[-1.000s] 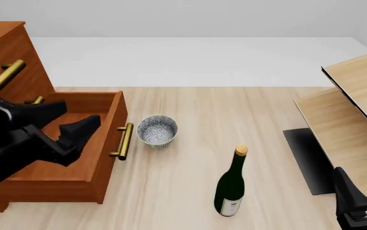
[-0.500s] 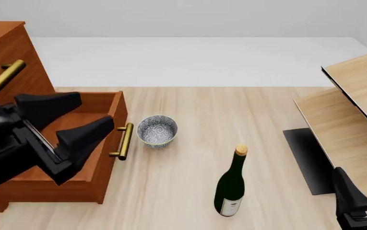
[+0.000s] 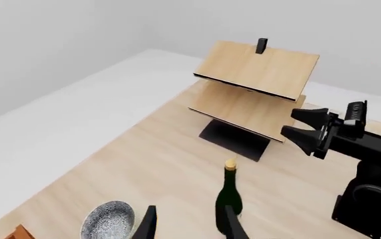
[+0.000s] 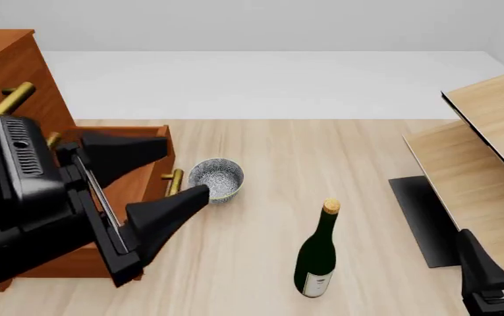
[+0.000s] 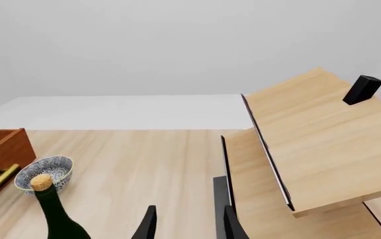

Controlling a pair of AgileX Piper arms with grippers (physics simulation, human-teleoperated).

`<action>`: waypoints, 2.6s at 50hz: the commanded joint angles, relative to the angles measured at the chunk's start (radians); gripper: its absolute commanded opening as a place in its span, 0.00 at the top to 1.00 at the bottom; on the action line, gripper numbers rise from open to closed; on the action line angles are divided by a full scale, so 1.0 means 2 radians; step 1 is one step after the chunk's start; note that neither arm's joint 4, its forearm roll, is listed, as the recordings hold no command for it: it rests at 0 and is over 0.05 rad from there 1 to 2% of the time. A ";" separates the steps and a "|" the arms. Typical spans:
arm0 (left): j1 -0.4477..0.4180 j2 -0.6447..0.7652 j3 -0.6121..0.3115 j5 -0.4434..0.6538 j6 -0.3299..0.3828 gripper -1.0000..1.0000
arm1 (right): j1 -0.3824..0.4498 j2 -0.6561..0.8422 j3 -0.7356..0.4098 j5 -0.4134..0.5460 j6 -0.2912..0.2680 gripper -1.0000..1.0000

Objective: Put the wine bottle in the bottom drawer of the cabinet.

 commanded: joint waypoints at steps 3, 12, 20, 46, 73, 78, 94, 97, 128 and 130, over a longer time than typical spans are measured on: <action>-0.041 0.029 -0.008 -0.015 -0.004 0.00 | -0.002 0.000 0.000 -0.001 -0.001 0.00; -0.059 0.050 -0.010 -0.030 -0.003 0.00 | -0.001 0.000 0.000 -0.002 -0.001 0.00; -0.065 0.069 -0.013 -0.042 -0.005 0.00 | -0.001 0.000 0.000 -0.002 0.000 0.00; -0.076 0.099 -0.001 -0.073 -0.009 0.00 | -0.002 0.000 0.000 -0.002 0.002 0.00; -0.087 0.162 -0.061 -0.079 0.029 0.00 | -0.008 0.000 0.000 -0.002 0.000 0.00; -0.099 0.182 -0.080 -0.081 0.028 0.00 | -0.007 0.000 -0.001 -0.002 0.001 0.00; -0.099 0.213 -0.098 -0.091 0.030 0.00 | -0.003 0.000 0.000 0.001 0.002 0.00; -0.095 0.220 -0.096 -0.095 0.028 0.00 | -0.001 0.000 0.000 0.002 0.001 0.00; -0.065 0.309 -0.082 -0.174 0.006 0.00 | 0.004 0.000 0.000 0.008 -0.001 0.00; -0.066 0.315 -0.082 -0.178 0.001 0.00 | 0.004 0.000 0.000 0.009 0.000 0.00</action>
